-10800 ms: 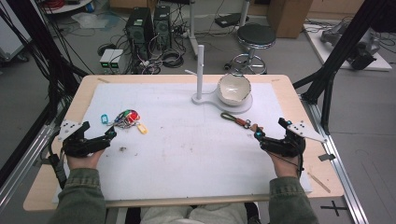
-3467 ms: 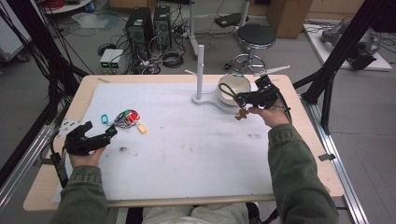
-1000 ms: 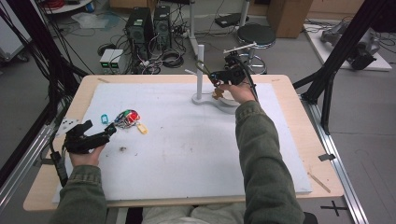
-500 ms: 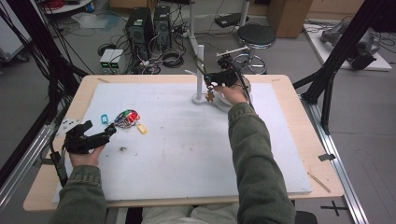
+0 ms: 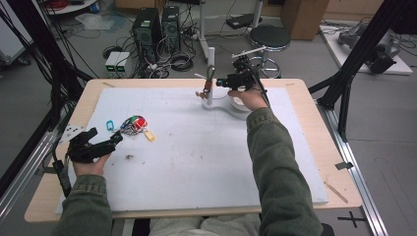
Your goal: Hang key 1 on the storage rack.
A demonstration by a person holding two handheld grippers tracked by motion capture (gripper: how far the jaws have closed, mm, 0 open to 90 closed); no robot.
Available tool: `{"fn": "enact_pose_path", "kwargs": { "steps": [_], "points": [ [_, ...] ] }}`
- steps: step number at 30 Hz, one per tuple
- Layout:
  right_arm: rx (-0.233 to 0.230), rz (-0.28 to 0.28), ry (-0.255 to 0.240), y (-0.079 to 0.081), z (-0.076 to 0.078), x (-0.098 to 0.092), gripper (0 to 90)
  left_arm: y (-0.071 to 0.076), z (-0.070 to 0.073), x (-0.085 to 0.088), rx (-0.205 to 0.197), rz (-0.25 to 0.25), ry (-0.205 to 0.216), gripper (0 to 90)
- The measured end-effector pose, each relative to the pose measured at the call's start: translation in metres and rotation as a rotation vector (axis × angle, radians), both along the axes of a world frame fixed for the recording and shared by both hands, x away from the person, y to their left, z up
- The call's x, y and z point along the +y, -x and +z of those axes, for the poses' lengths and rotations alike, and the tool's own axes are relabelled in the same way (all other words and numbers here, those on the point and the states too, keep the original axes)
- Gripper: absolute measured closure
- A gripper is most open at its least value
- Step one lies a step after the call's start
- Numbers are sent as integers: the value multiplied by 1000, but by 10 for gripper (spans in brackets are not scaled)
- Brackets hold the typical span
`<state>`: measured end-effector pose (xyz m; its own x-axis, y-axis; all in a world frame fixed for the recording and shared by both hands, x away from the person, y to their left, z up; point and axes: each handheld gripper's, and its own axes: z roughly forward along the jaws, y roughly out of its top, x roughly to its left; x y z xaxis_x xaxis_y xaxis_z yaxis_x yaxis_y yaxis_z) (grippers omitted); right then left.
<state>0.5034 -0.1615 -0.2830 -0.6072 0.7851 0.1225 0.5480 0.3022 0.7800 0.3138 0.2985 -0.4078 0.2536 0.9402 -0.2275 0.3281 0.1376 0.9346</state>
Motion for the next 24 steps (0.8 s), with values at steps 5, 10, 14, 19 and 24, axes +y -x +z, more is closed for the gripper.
{"fn": "enact_pose_path", "kwargs": {
  "steps": [5, 10, 14, 19, 24],
  "points": [
    [34, -34, -6, 3, 3, -10, 257, 0, 0, 0, -3, 4, 2, 17],
    [54, -53, 2, 6, 6, -17, 185, 0, 0, 0, -4, 4, 2, 17],
    [88, -47, 56, 9, 4, -17, 55, 1, 0, 0, -5, 4, 3, 17],
    [79, -70, 67, 13, 5, -17, 6, 1, 0, 0, -4, 3, 2, 17],
    [76, -82, 35, 17, 2, -23, 6, 1, 0, 1, -5, 5, 3, 17]
  ]
}}
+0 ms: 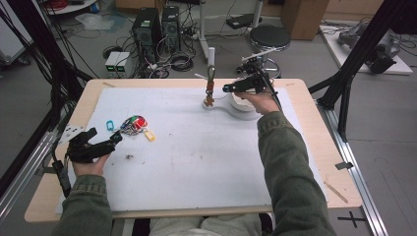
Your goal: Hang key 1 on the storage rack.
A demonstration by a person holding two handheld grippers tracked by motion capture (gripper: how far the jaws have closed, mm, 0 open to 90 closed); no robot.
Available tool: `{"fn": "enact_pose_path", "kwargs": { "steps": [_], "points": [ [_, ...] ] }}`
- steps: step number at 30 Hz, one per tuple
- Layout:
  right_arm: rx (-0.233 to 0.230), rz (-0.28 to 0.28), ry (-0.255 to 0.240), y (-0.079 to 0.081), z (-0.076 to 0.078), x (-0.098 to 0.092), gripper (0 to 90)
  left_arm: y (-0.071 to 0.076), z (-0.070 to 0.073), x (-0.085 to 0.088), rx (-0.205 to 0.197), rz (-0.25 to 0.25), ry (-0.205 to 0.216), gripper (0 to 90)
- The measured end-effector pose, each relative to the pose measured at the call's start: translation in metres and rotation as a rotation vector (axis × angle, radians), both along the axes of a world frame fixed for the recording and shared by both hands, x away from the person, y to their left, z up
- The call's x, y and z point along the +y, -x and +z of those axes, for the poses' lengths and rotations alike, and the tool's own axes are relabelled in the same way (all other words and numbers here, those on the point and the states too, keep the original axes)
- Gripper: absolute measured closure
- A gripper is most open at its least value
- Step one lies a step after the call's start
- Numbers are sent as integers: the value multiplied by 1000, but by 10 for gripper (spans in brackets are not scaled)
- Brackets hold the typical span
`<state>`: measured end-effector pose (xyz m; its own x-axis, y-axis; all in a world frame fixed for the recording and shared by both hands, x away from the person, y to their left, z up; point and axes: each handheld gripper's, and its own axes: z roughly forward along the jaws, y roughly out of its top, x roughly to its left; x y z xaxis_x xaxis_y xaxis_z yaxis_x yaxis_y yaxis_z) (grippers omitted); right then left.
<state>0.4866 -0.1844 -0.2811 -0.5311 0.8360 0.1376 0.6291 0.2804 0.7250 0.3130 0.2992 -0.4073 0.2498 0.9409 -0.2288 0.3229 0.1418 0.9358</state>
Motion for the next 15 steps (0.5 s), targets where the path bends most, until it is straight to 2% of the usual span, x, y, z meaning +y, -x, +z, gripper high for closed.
{"fn": "enact_pose_path", "kwargs": {
  "steps": [3, 9, 15],
  "points": [
    [14, -7, 5, 3, -8, -4, 6, 0, 0, 0, 0, -1, 0, 17],
    [-8, 18, -5, 14, -17, -9, 6, 0, 0, -1, 0, 0, -1, 17],
    [-7, 21, -25, 26, -22, -17, 6, 0, 0, -1, 3, -1, -1, 17]
  ]
}}
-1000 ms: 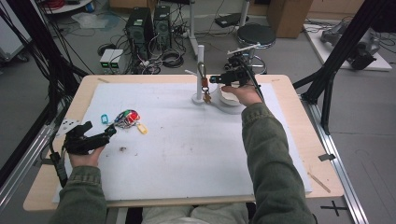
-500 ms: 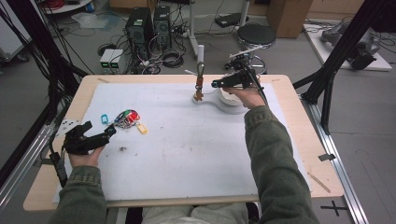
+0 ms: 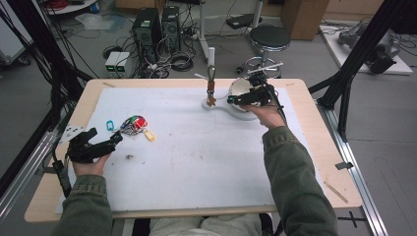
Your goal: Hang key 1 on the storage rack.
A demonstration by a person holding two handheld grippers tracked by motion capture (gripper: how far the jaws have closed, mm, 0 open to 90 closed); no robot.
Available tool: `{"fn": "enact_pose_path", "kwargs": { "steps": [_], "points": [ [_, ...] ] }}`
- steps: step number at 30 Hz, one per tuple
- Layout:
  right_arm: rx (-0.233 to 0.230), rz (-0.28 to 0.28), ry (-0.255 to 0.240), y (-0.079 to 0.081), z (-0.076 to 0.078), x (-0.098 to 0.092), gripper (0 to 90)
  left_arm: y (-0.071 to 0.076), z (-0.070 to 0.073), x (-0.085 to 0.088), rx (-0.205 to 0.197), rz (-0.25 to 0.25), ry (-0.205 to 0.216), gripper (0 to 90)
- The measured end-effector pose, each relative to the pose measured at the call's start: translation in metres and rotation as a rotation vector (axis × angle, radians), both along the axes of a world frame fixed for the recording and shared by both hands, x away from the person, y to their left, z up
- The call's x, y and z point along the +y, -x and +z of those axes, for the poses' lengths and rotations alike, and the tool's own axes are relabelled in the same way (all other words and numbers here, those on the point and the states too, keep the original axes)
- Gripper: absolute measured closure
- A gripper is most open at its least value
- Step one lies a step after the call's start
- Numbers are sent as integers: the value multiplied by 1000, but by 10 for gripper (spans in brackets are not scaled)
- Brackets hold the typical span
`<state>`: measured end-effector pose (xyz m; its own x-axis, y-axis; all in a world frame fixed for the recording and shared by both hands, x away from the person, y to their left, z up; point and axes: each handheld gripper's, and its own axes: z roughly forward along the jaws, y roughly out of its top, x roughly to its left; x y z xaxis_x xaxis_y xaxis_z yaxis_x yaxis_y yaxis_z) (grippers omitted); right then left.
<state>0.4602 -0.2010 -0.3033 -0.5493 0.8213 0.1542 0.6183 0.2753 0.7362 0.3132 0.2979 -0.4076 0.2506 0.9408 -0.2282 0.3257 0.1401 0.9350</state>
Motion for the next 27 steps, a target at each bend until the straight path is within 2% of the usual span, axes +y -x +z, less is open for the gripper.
{"fn": "enact_pose_path", "kwargs": {
  "steps": [9, 15, 27],
  "points": [
    [-12, -16, -8, 17, -11, -15, 7, 0, 0, 0, 0, -1, 0, 17],
    [-36, -23, -1, 31, -20, -24, 7, 0, 0, 0, 3, 0, -2, 17],
    [-41, -15, -40, 49, -42, -44, 7, 0, 0, 0, 5, 0, -3, 17]
  ]
}}
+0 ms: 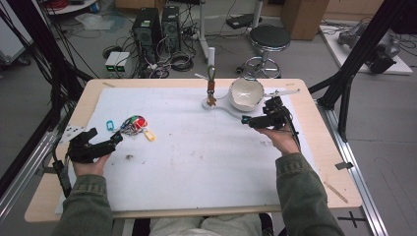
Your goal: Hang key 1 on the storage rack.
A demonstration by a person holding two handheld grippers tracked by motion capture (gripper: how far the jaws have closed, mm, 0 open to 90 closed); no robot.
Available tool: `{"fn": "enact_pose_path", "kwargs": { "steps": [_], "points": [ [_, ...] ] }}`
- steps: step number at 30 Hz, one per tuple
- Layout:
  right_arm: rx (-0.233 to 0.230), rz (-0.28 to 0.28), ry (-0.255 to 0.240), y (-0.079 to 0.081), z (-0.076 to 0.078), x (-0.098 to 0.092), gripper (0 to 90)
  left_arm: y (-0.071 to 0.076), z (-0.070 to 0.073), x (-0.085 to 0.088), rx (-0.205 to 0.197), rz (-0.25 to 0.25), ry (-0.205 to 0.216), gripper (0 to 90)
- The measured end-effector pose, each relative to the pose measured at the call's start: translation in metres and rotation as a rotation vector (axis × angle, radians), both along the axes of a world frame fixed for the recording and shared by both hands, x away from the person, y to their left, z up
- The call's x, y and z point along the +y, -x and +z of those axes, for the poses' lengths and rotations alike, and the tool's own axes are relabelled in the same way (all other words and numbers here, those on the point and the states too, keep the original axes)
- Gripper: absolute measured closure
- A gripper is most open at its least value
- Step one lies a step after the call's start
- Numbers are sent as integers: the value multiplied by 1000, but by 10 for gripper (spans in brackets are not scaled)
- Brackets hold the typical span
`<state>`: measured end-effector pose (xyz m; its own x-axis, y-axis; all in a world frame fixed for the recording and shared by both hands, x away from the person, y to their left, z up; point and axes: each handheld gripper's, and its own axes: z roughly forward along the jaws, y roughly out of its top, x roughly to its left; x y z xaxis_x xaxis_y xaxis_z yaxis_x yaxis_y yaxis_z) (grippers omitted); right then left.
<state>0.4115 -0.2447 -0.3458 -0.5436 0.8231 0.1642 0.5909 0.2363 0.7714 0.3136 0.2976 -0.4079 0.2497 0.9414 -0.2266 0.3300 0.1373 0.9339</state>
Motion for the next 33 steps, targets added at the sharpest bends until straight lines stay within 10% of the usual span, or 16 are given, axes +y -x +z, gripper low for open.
{"fn": "enact_pose_path", "kwargs": {
  "steps": [33],
  "points": [
    [-35, -40, -20, 38, -28, -22, 7, 0, 0, 0, 10, -1, -4, 17]
  ]
}}
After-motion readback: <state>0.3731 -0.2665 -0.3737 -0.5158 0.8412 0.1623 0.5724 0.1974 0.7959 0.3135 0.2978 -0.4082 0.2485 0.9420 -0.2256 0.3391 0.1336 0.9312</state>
